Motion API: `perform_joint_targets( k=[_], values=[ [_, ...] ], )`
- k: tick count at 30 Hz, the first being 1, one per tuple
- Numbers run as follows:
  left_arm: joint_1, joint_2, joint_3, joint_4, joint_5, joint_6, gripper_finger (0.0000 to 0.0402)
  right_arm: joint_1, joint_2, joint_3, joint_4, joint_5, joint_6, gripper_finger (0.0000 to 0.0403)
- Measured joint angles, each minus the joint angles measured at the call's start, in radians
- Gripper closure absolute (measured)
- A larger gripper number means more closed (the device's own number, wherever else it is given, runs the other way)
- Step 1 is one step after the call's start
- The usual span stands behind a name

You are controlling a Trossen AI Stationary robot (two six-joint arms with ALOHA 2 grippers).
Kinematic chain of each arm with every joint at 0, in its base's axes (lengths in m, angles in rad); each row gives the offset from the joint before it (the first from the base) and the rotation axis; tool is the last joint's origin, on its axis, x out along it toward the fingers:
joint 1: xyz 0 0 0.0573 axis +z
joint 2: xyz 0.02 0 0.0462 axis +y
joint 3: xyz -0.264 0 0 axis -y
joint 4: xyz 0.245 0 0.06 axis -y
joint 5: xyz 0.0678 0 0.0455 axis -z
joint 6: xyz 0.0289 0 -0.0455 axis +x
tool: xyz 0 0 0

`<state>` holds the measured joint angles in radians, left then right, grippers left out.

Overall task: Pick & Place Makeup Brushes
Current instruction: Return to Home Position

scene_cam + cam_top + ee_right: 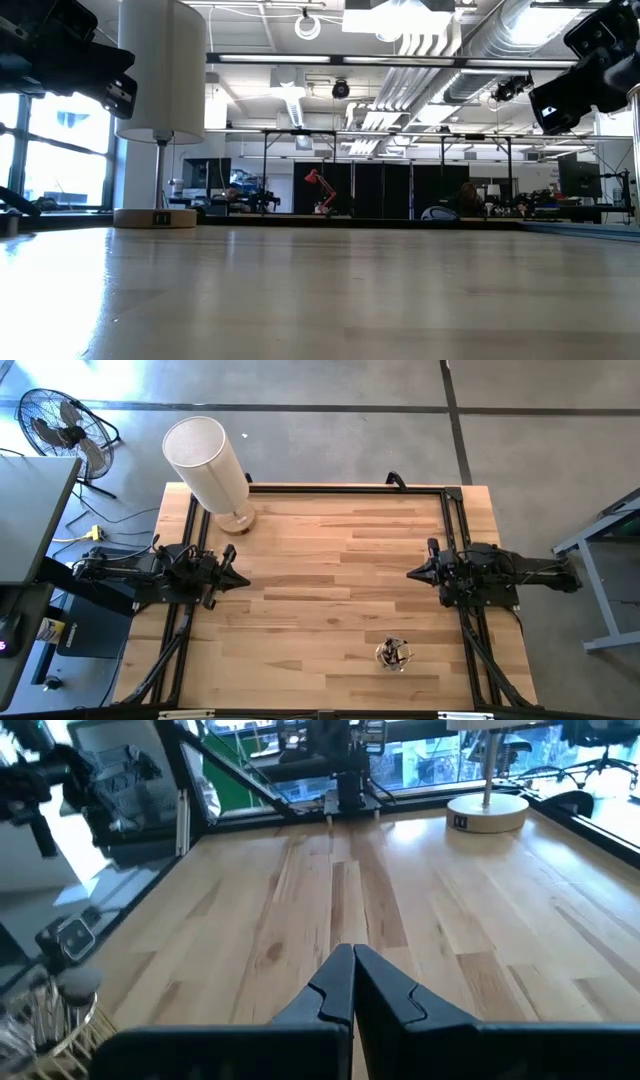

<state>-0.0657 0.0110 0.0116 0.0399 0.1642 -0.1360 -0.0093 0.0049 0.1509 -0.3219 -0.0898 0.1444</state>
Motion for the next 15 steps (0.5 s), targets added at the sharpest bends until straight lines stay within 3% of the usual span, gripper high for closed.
perform_joint_targets(
  k=[15],
  values=[
    [0.0, 0.0, 0.0, 0.0, 0.0, 0.0, 0.04, 0.0, 0.007, -0.004, 0.005, 0.03, -0.015, 0.0403]
  ],
)
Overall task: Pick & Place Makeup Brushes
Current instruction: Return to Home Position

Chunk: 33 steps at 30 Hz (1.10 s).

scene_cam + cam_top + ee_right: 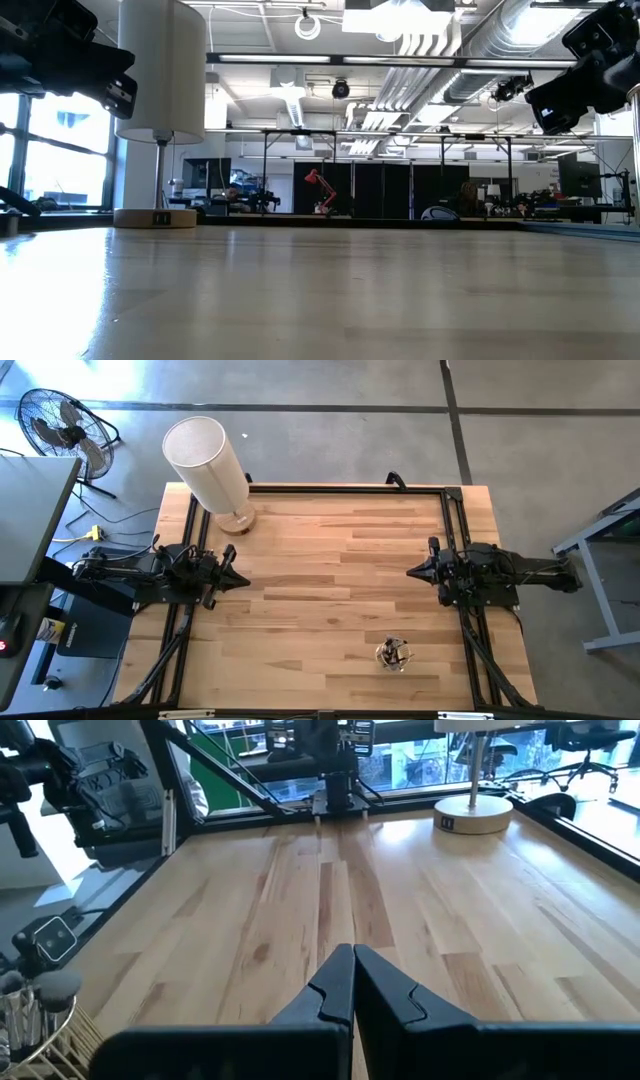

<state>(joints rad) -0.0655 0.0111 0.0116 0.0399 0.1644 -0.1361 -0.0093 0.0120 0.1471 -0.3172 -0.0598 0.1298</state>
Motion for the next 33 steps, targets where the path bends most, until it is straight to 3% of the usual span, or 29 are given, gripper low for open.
perform_joint_targets(
  k=[9, 23, 33],
  values=[
    [0.0, 0.0, 0.0, 0.0, 0.0, 0.0, 0.04, 0.0, 0.001, 0.0, -0.088, 0.006, -0.018, 0.0402],
    [0.0, 0.0, 0.0, 0.0, 0.0, 0.0, 0.04, 0.0, 0.001, 0.0, -0.112, 0.309, 0.036, 0.0399],
    [0.0, 0.0, 0.0, 0.0, 0.0, 0.0, 0.04, 0.0, 0.001, 0.0, -0.105, 0.313, 0.072, 0.0401]
  ],
)
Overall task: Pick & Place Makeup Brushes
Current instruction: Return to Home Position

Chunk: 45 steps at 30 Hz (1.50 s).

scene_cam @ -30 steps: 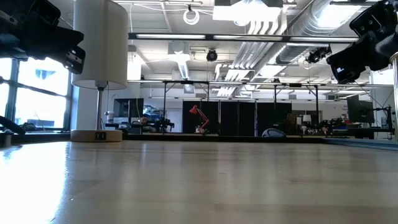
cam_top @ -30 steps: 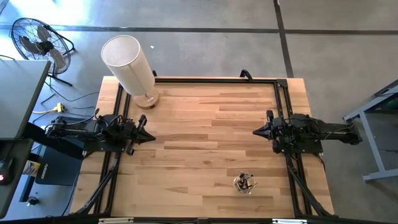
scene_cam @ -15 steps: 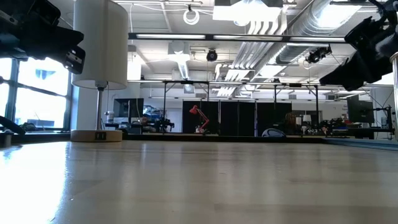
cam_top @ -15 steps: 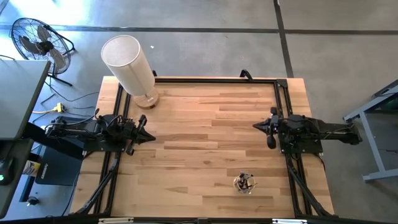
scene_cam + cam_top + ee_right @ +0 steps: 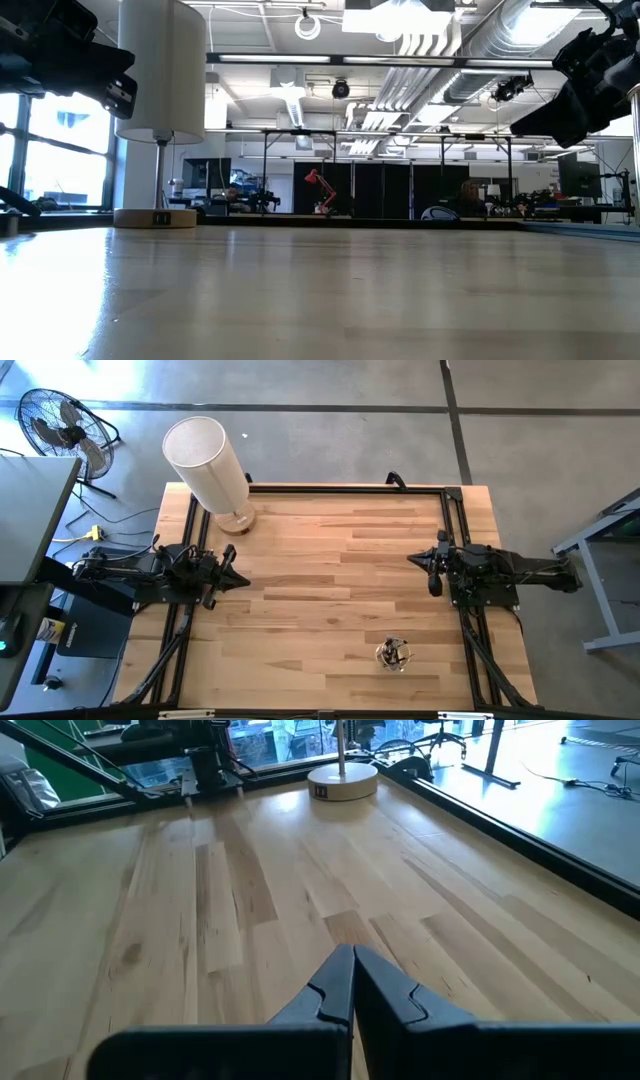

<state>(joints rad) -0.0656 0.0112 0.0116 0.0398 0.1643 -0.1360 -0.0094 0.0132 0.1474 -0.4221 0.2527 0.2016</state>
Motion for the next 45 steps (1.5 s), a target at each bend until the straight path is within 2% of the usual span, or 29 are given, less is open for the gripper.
perform_joint_targets(
  k=[45],
  values=[
    [0.0, 0.0, 0.0, 0.0, 0.0, 0.0, 0.04, 0.0, 0.0, 0.0, 0.0, -0.001, -0.001, 0.0393]
  ],
)
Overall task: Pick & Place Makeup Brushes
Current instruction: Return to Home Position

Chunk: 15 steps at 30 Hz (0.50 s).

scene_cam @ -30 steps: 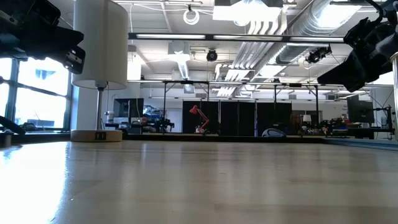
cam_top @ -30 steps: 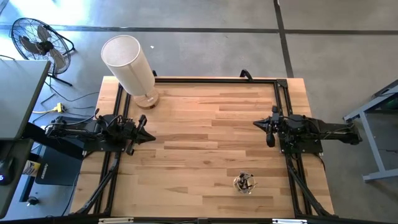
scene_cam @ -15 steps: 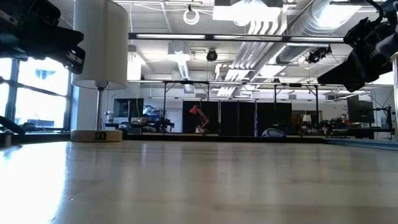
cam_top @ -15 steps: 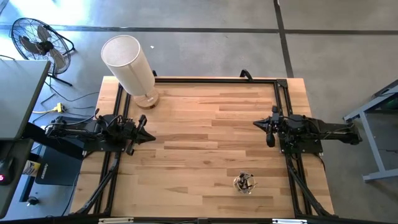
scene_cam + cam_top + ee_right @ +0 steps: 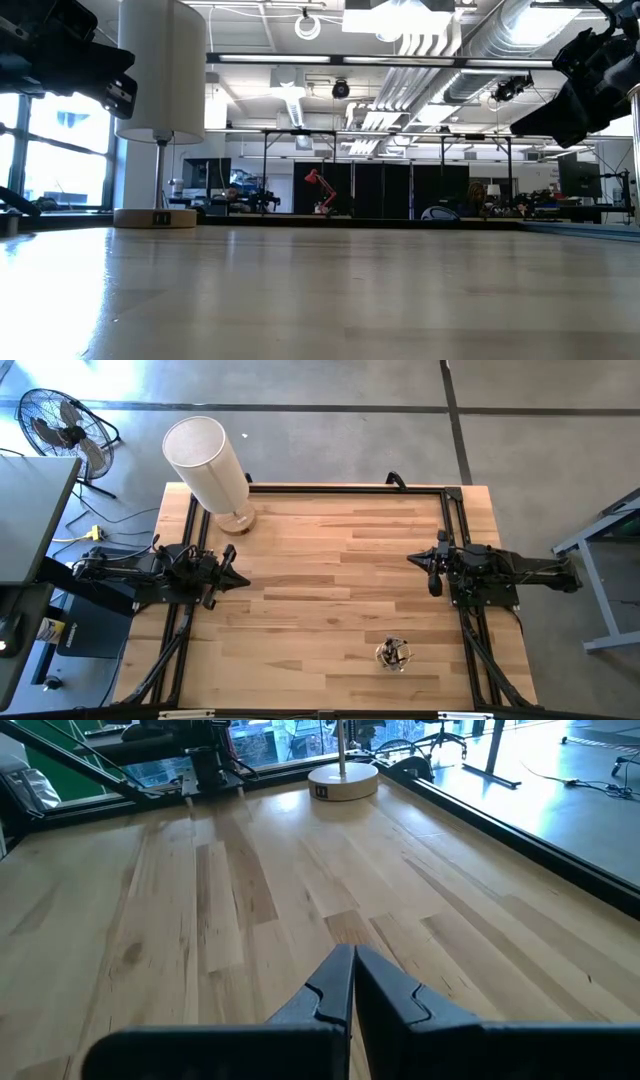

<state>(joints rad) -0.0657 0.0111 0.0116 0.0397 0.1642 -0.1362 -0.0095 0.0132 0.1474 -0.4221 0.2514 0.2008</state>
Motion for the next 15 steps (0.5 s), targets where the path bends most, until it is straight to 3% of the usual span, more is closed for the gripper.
perform_joint_targets(
  k=[15],
  values=[
    [0.0, 0.0, 0.0, 0.0, 0.0, 0.0, 0.04, 0.0, 0.0, 0.0, 0.0, 0.0, 0.0, 0.0396]
  ],
)
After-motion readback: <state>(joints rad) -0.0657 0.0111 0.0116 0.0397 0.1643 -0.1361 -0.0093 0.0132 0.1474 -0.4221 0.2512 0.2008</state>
